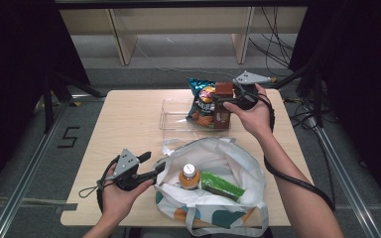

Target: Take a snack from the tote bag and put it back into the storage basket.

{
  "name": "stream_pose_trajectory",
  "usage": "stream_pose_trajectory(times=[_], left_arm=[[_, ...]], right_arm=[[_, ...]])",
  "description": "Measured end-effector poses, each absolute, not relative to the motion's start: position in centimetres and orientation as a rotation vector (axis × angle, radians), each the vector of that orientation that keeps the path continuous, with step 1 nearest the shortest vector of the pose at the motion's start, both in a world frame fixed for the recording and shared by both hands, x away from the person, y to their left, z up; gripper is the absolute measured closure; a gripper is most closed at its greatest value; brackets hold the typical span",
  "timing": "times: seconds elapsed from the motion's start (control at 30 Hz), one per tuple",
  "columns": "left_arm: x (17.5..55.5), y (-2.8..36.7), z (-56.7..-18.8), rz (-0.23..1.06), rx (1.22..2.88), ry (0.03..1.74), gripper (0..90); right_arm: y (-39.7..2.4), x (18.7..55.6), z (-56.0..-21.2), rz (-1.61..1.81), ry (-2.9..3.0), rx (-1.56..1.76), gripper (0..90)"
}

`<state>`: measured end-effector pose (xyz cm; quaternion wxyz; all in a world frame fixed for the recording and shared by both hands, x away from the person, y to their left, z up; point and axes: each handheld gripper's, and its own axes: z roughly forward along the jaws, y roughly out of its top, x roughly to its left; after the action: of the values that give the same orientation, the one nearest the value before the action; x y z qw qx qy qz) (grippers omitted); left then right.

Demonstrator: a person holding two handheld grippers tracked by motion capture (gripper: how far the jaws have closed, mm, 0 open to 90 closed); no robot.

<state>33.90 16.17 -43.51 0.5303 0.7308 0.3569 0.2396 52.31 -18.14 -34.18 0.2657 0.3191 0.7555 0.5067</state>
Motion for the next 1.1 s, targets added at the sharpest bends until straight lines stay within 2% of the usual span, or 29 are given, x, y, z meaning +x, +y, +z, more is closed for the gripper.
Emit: stream_pose_trajectory(times=[0.57,0.93,1.1], left_arm=[[33.8,15.9,-43.7,0.546,1.736,0.866,36.2],[33.9,15.9,-43.7,0.546,1.735,0.861,36.2],[33.8,15.8,-43.7,0.544,1.738,0.866,36.2]], right_arm=[[-18.6,53.6,-35.5,1.386,2.078,0.926,21.2],[-19.2,54.5,-38.8,1.336,2.160,0.980,20.8],[-19.2,54.2,-38.7,1.311,2.156,1.034,20.4]])
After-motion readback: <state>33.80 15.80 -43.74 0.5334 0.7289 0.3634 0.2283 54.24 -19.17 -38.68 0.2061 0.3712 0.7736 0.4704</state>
